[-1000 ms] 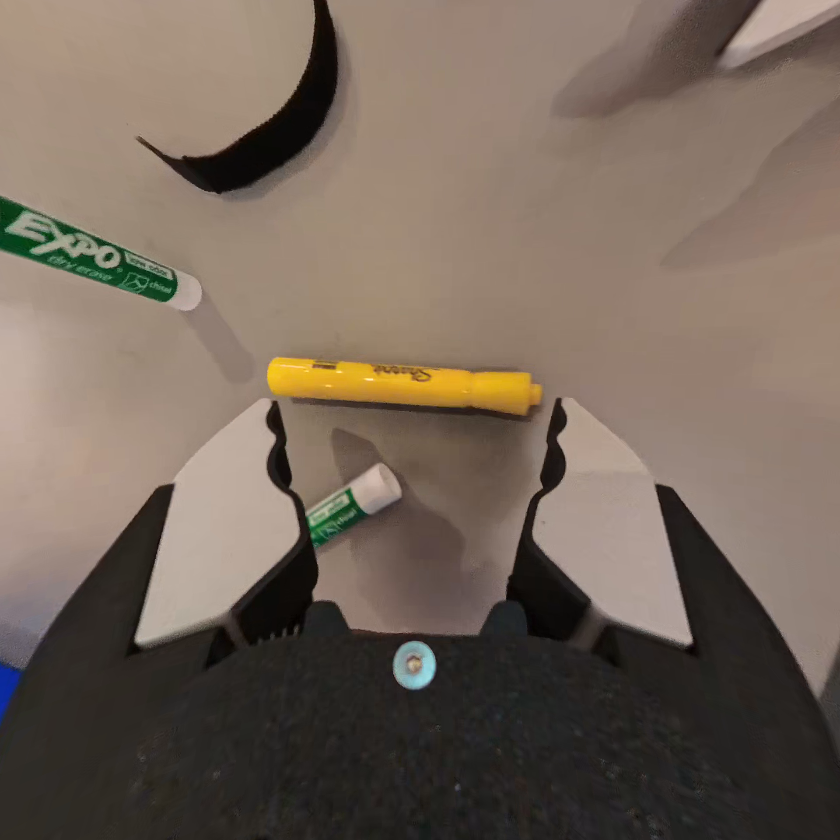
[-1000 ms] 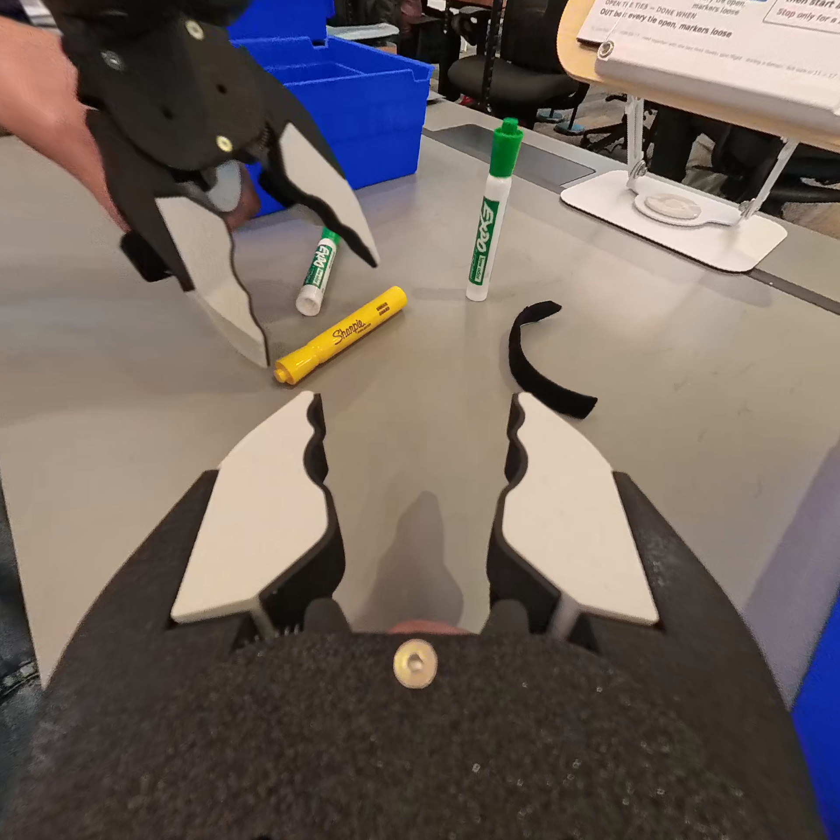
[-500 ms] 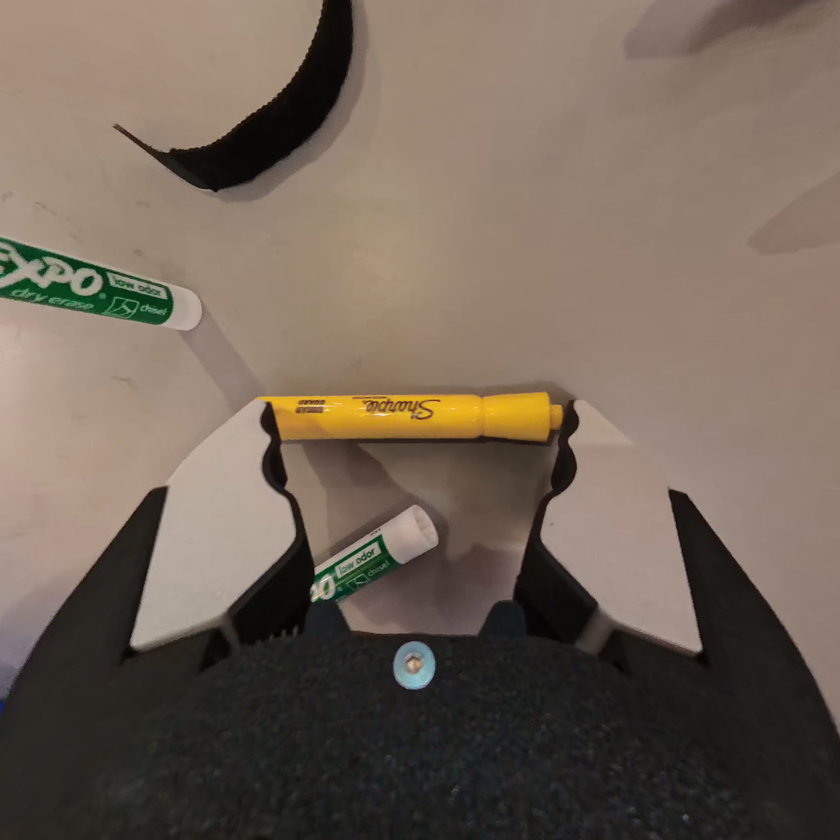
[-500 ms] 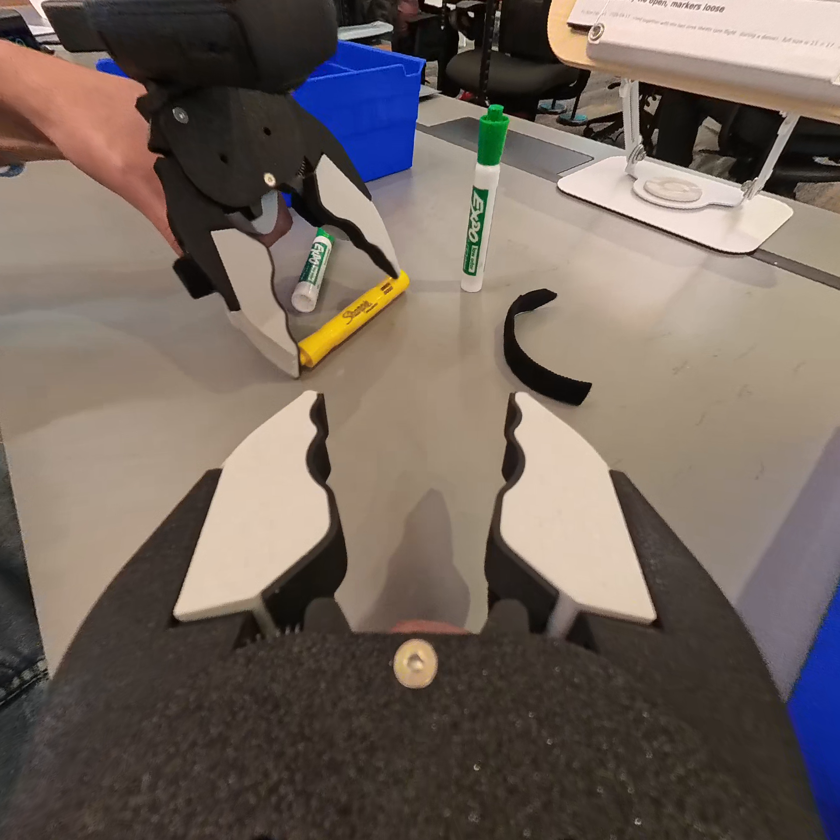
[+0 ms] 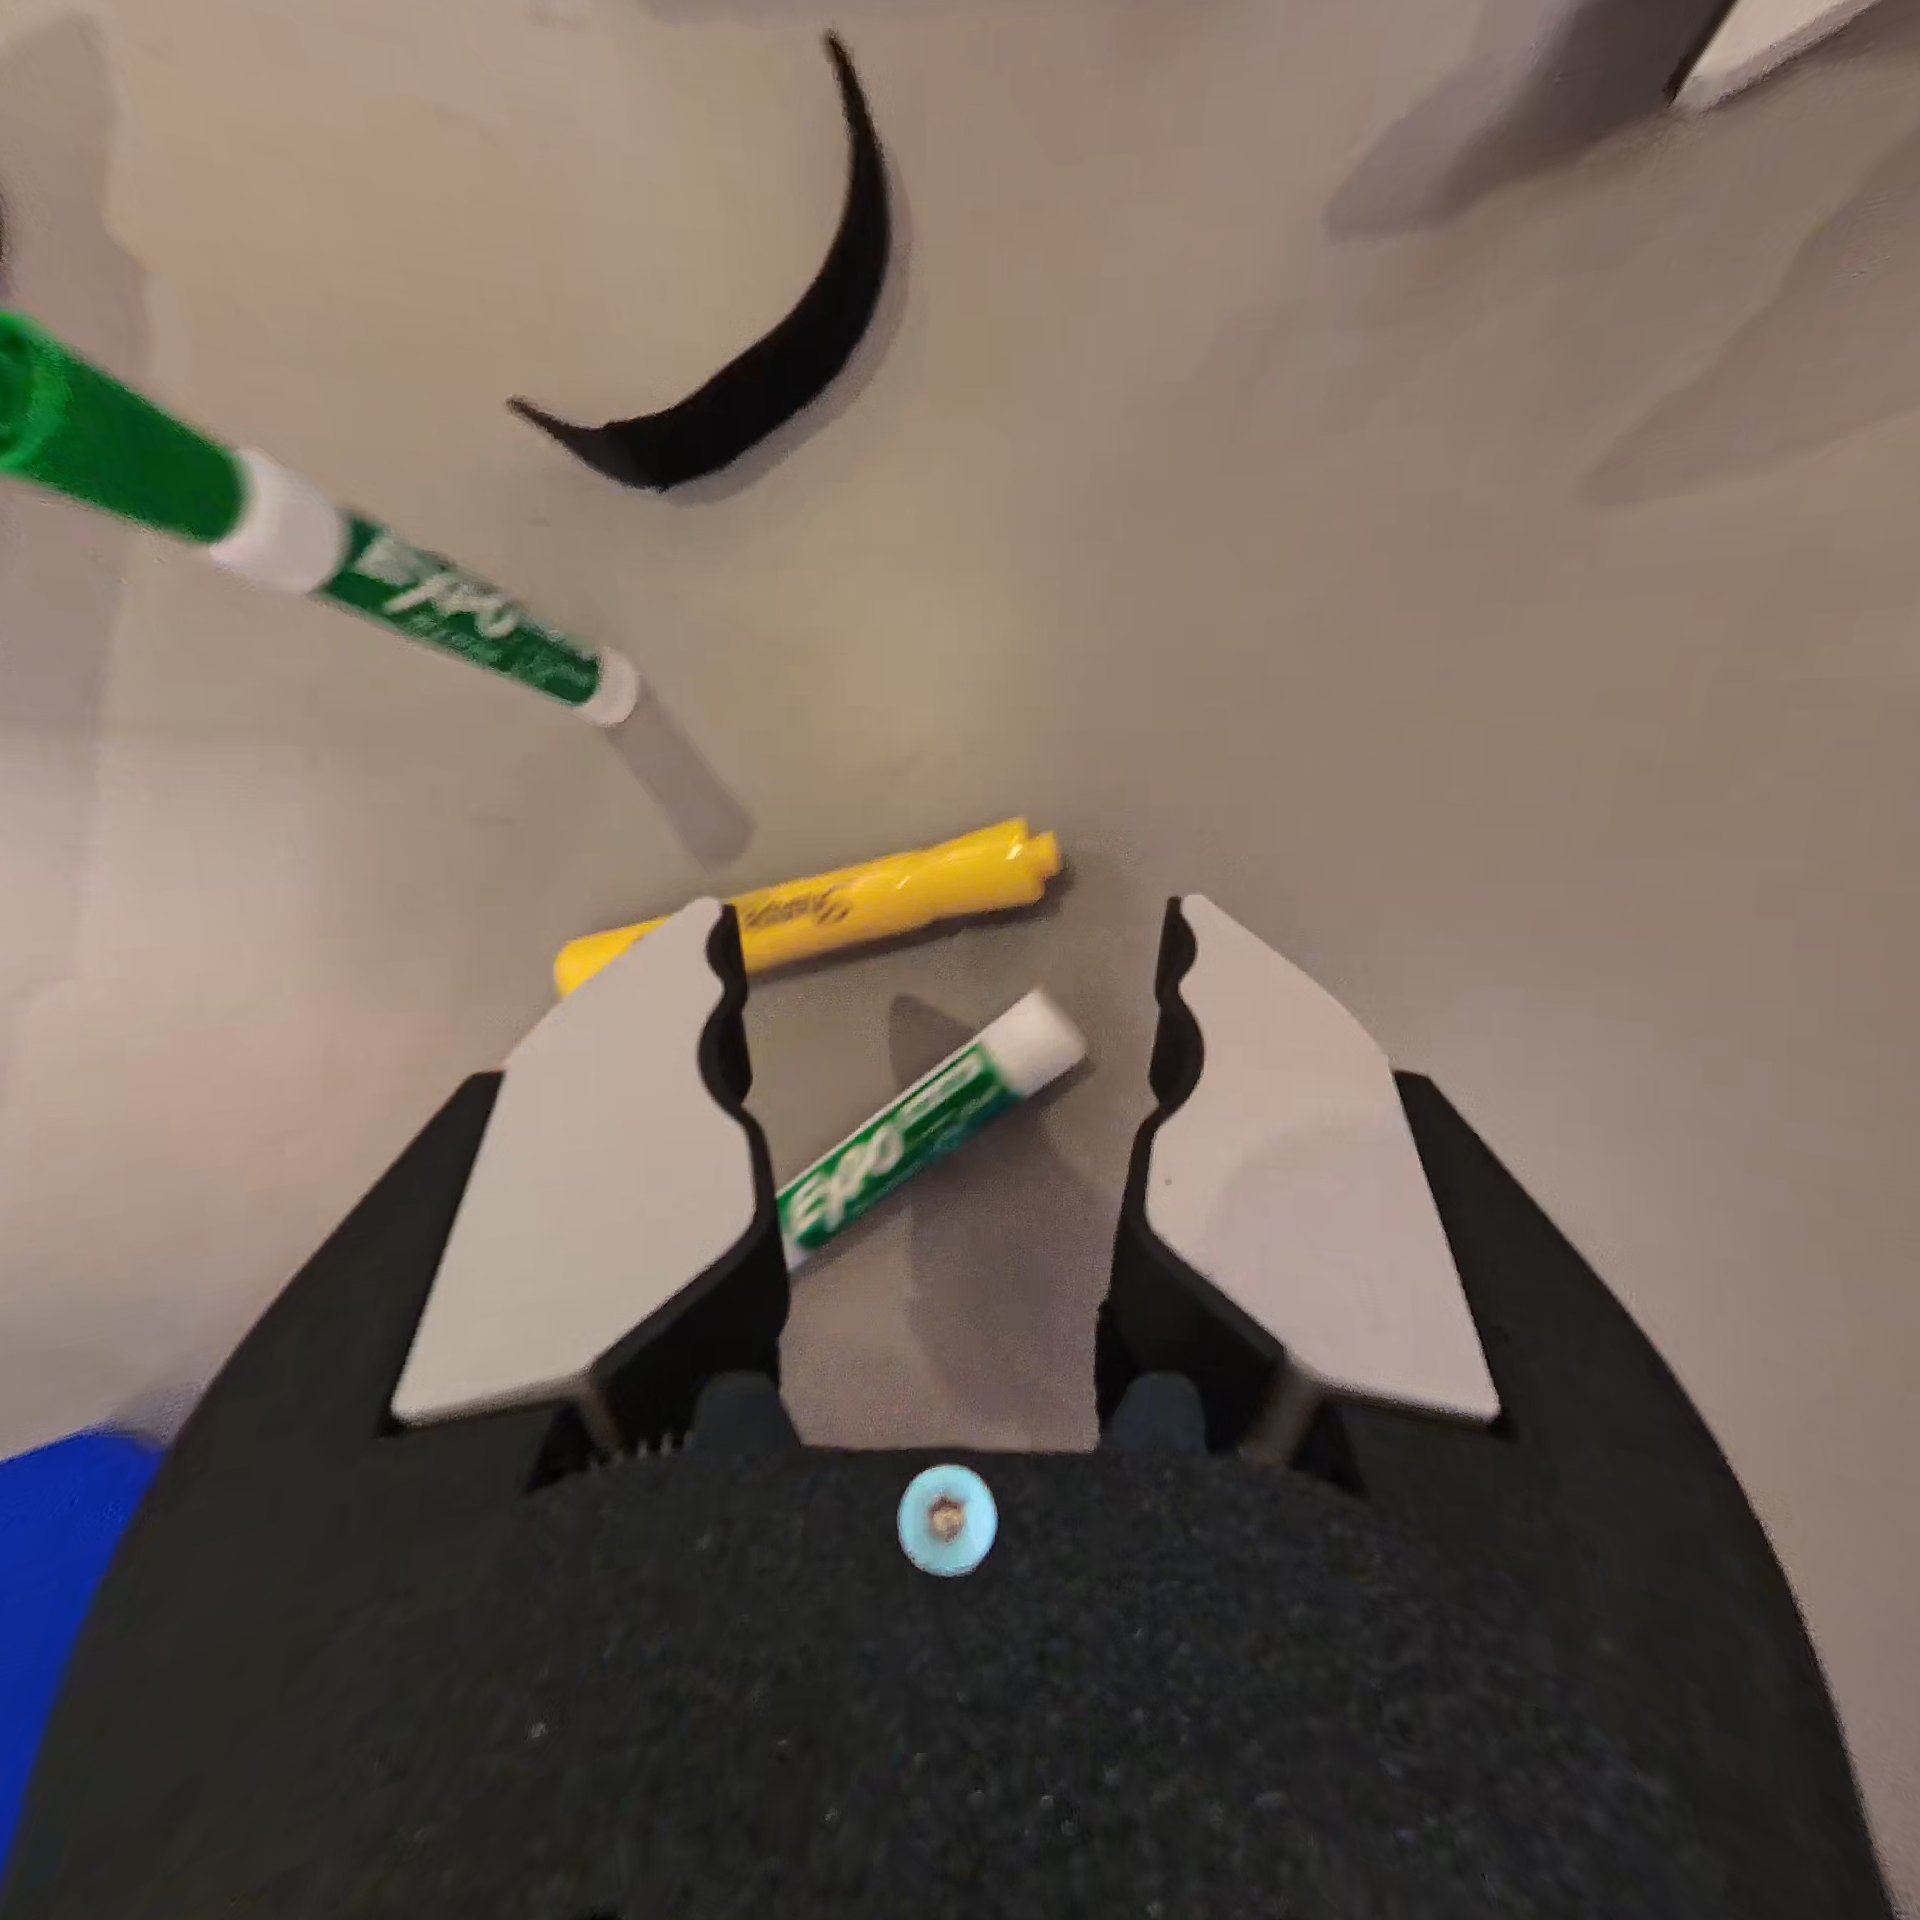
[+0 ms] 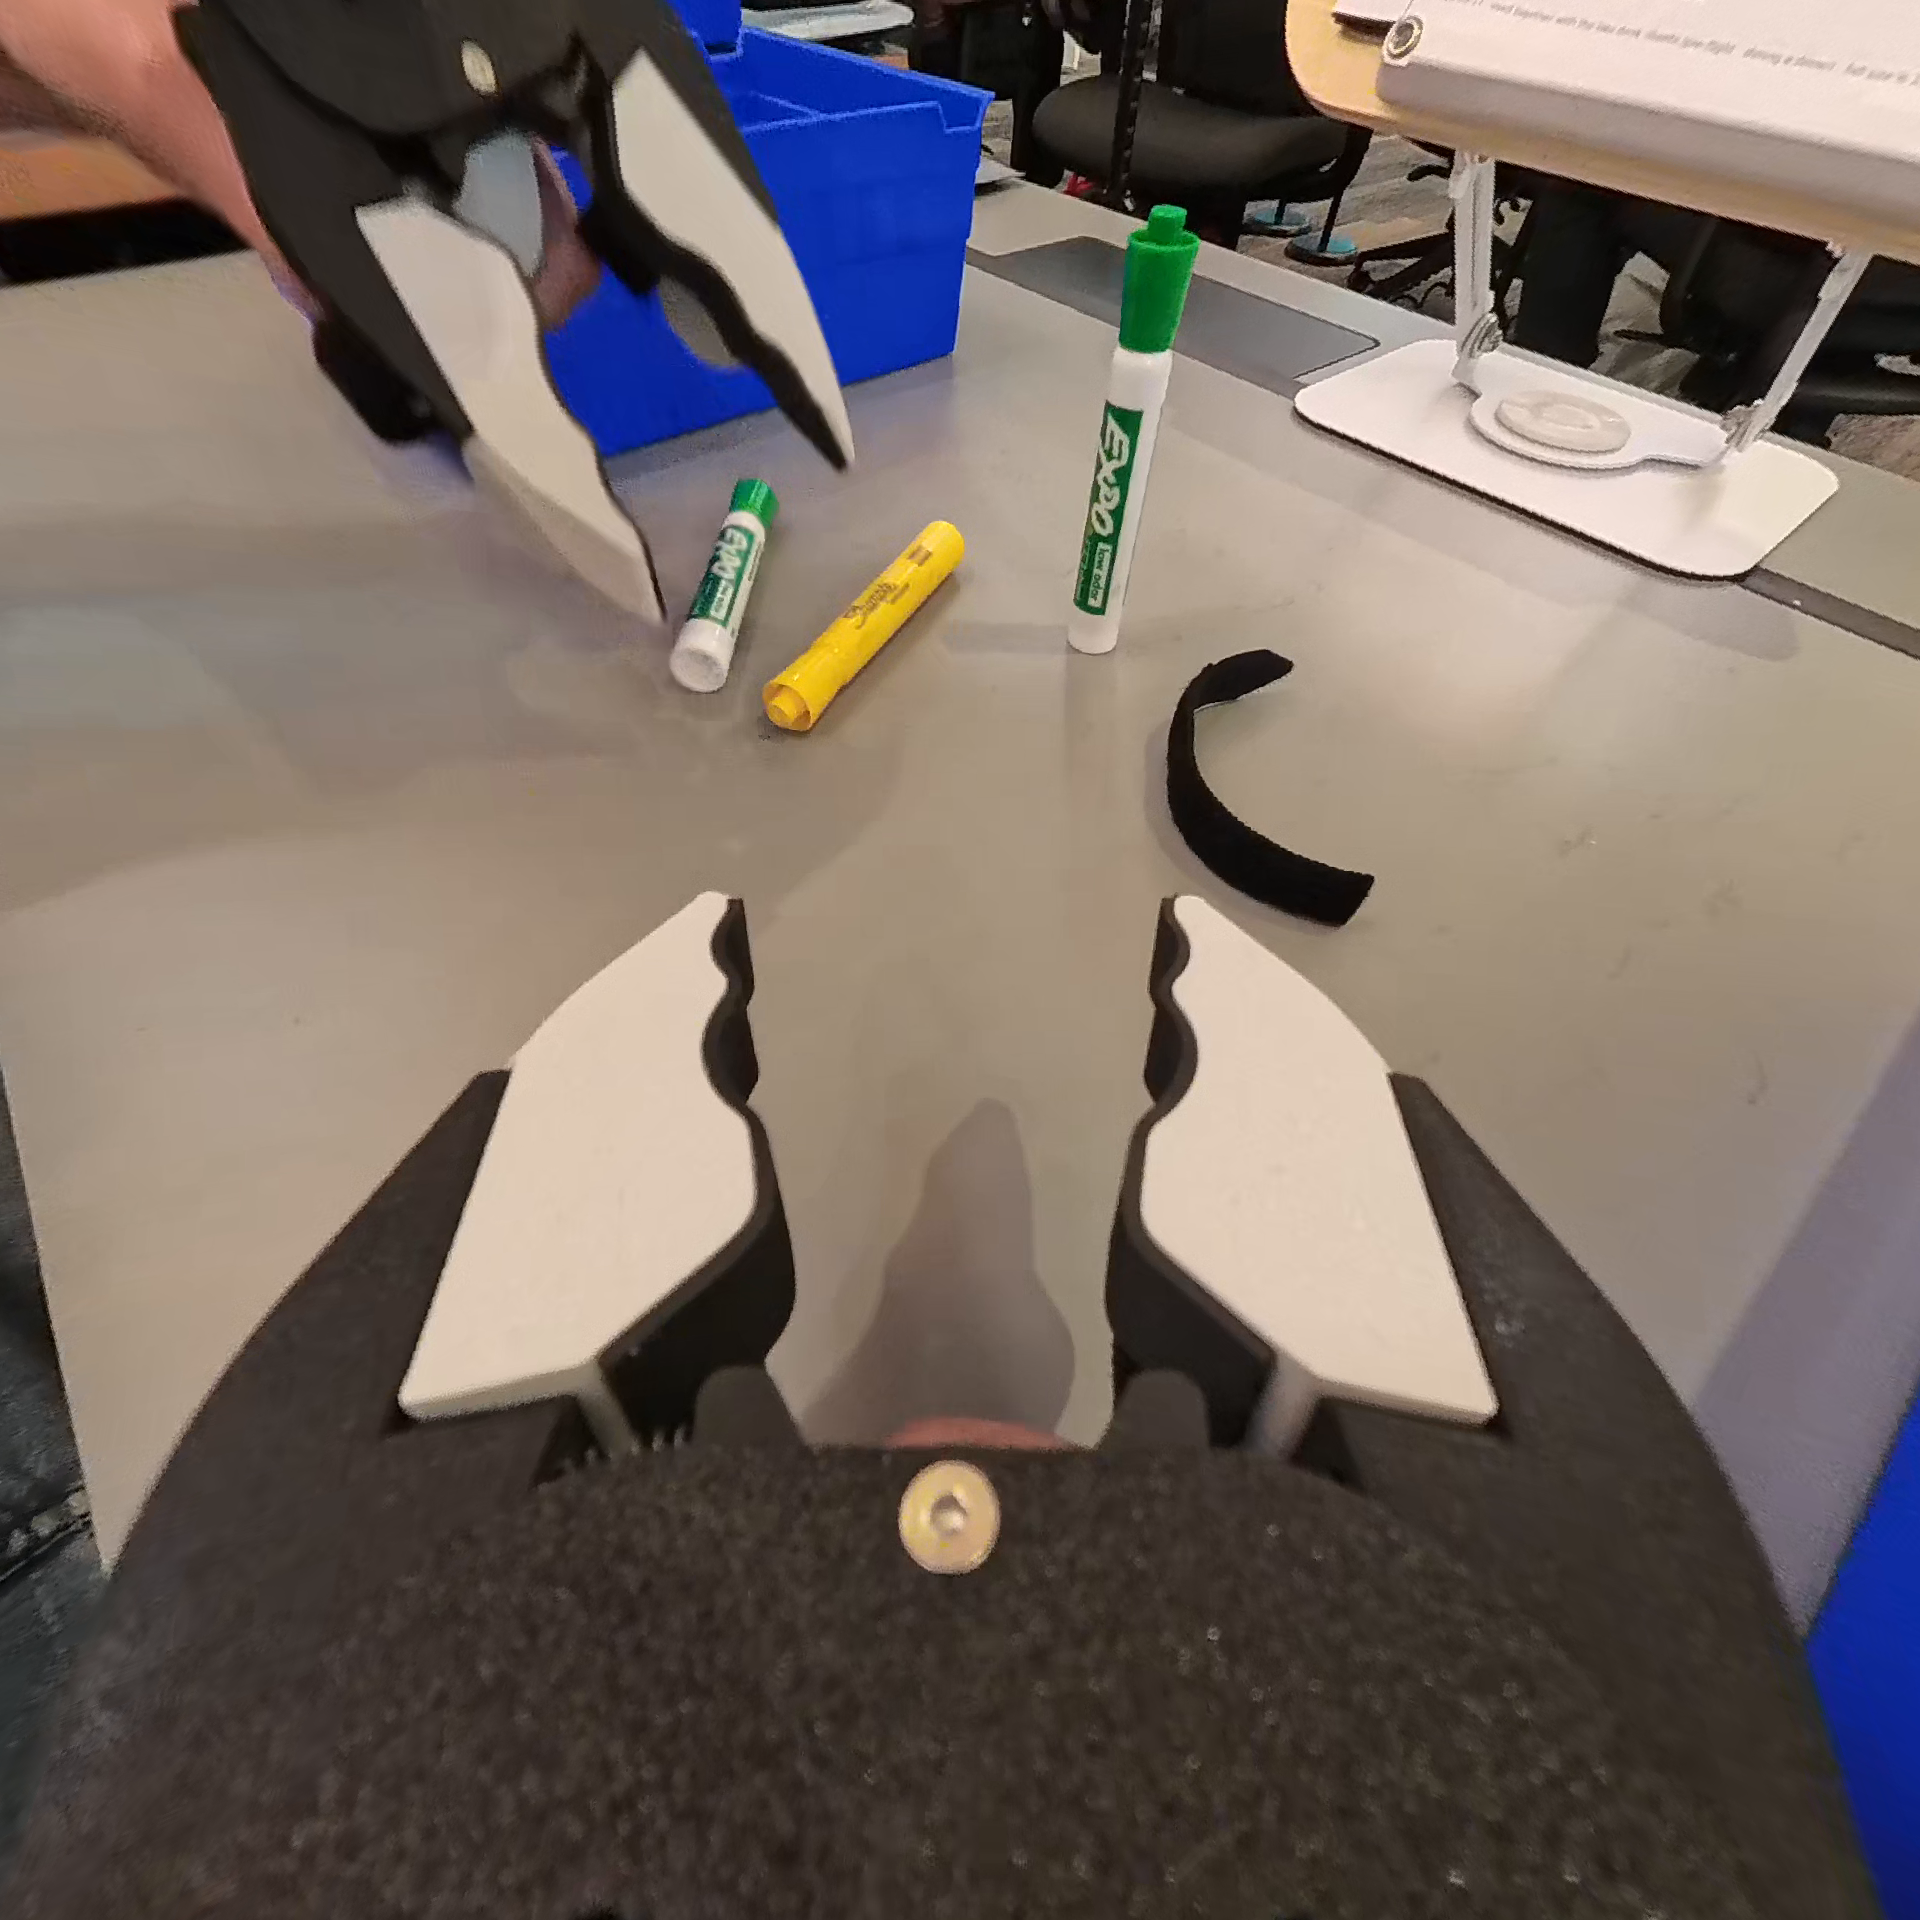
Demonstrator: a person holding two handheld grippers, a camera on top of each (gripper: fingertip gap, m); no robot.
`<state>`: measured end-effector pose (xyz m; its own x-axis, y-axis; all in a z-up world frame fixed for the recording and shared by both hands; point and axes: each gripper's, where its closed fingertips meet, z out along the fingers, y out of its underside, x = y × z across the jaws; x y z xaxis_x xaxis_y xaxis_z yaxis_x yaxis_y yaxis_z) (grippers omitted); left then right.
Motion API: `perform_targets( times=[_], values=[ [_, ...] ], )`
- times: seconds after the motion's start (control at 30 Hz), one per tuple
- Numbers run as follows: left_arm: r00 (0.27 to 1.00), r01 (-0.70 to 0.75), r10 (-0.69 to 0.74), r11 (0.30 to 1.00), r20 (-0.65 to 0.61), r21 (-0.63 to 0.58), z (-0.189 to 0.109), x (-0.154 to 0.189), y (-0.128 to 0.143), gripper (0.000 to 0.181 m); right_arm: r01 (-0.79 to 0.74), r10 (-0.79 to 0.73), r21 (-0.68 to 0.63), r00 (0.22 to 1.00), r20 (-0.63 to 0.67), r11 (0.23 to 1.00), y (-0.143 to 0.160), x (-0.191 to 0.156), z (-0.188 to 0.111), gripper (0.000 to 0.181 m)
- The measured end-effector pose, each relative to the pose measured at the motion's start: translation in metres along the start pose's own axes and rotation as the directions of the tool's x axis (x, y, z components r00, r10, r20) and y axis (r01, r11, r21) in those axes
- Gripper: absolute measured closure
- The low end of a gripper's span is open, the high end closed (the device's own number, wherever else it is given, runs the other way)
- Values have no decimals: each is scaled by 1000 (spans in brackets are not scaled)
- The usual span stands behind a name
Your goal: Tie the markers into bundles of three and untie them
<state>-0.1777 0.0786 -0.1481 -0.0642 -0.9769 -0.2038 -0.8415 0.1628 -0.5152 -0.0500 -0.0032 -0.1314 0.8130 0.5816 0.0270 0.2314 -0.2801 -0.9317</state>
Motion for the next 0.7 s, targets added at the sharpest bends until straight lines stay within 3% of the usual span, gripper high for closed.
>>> perform_targets(
  times=[0.13,0.2,0.37,0.6,0.7],
  values=[
    [999,-34,34,998,-8,-53,-35,-20,18,109,-1,1,5,1000,-4,1000,-1,1,-1,109],
    [995,-100,96,987,-34,-128,-39,-18,35,113,-5,5,4,1000,-1,1000,0,1,-2,109],
    [960,-278,252,900,-120,-335,-19,-8,71,119,-4,4,2,1000,2,1000,0,1,-2,109],
    [988,-147,147,869,-38,-472,-12,-39,92,127,-10,9,9,1000,12,1000,-1,-2,-3,110],
    [970,-235,235,820,-66,-523,-11,-46,101,134,-10,10,7,1000,18,1000,0,-3,-3,110]
  ],
)
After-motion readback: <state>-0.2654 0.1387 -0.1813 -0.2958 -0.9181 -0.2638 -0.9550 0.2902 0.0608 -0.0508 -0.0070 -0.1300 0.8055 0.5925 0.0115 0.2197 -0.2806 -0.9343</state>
